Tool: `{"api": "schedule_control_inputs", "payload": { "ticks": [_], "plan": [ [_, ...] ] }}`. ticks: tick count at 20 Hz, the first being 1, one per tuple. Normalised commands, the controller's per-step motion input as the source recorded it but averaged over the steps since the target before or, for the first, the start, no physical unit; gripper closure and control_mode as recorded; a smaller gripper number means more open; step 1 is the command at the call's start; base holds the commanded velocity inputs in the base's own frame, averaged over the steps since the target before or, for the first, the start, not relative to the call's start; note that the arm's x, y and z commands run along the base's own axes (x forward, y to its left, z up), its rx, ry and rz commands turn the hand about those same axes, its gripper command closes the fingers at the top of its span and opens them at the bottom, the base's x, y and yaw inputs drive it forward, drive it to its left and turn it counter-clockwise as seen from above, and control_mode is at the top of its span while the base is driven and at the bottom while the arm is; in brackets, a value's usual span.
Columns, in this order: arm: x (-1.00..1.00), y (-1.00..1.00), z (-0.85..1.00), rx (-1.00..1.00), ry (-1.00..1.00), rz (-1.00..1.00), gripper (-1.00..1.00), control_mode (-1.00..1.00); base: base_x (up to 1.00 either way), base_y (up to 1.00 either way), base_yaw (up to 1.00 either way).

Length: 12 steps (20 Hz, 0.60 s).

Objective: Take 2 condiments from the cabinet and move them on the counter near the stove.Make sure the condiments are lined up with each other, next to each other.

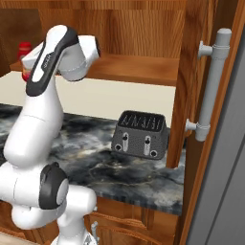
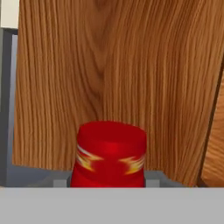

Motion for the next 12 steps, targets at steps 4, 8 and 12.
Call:
{"api": "schedule_control_inputs", "payload": {
  "ticks": [4, 8, 12],
  "plan": [
    [-1.00, -0.50, -0.07, 0.00, 0.00, 0.00, 1.00, -1.00, 0.00, 0.00, 0.00],
    [-1.00, -0.51, -0.31, 0.00, 0.00, 0.00, 1.00, -1.00, 0.00, 0.00, 0.00],
    [-0.67, -0.22, -0.69, -0.02, 0.08, 0.00, 1.00, -1.00, 0.00, 0.00, 0.00]
  ]
}}
